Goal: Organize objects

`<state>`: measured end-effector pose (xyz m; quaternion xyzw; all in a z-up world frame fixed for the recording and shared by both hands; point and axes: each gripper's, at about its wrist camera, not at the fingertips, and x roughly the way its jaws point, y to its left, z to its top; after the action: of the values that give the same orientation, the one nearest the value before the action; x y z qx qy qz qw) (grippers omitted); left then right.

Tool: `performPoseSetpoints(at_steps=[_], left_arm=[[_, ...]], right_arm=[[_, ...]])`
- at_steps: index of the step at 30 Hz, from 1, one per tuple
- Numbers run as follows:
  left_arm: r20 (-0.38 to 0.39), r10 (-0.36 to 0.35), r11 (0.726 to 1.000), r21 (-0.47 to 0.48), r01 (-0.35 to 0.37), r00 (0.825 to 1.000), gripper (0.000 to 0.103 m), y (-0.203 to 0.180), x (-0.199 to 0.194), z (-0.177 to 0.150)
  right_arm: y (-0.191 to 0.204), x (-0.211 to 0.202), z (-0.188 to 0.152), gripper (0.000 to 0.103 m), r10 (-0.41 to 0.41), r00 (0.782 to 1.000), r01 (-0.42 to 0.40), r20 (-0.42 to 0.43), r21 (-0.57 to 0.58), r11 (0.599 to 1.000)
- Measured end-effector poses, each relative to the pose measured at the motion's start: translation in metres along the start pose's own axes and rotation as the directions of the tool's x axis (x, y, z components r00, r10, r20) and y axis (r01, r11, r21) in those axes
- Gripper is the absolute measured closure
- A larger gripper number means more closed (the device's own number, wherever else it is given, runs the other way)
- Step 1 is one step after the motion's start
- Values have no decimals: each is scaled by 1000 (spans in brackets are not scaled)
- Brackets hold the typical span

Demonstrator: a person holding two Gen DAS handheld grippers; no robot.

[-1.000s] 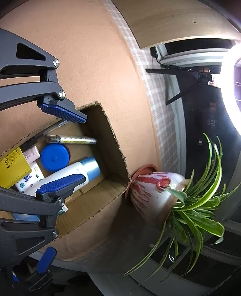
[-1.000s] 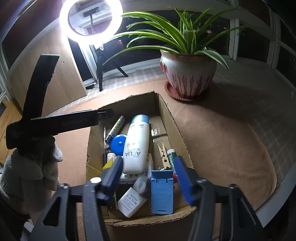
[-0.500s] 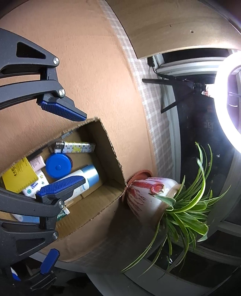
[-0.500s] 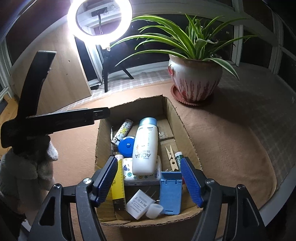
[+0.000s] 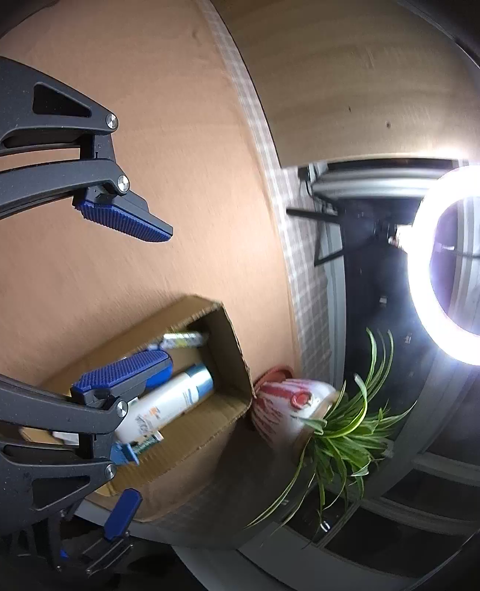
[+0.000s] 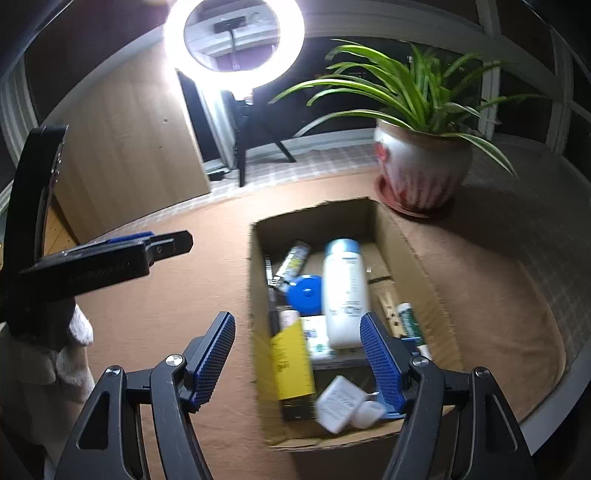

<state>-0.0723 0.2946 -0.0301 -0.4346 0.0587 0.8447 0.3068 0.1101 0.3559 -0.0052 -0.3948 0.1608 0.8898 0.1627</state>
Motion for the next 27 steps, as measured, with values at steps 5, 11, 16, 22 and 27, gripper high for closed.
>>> performPoseSetpoints(at_steps=[5,11,16,22,27], left_arm=[[12,28,999,-32,-27,1000,37,27,-26,-17],[17,77,994,-81,-76,997,37,65,-60,-40],[17,123,986,-118,-120,992,37,98,-86,-59],[16,165,974,-162,-161,986,36,133,-113,-81],[20,212,963,-176,-206,977,35,150,-133,-100]], right_arm=[[27,-2,-1,36,22,1000,-22,5,-17,1000],[64,-2,-5,36,53,999,-53,5,-50,997],[98,-2,-9,36,81,997,-81,0,-87,993],[133,-2,-15,36,114,993,-114,-9,-125,986],[156,-3,-20,36,124,992,-124,-10,-148,981]])
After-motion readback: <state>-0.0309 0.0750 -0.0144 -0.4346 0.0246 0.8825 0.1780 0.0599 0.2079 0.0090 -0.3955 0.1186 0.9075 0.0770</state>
